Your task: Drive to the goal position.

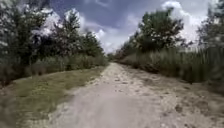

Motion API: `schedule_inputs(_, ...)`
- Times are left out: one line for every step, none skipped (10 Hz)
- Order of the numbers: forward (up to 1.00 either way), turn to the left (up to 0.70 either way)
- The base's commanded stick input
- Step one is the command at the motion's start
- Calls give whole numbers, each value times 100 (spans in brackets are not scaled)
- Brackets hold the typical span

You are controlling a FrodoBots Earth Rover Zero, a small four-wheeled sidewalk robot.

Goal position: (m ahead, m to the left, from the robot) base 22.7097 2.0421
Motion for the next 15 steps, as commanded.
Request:
schedule_inputs(85, 0)
schedule_inputs(85, 0)
schedule_inputs(85, 0)
schedule_inputs(85, 0)
schedule_inputs(85, 0)
schedule_inputs(85, 0)
schedule_inputs(85, 0)
schedule_inputs(85, 0)
schedule_inputs(85, 0)
schedule_inputs(85, 0)
schedule_inputs(85, 0)
schedule_inputs(85, 0)
schedule_inputs(85, 0)
schedule_inputs(85, 0)
schedule_inputs(85, 0)
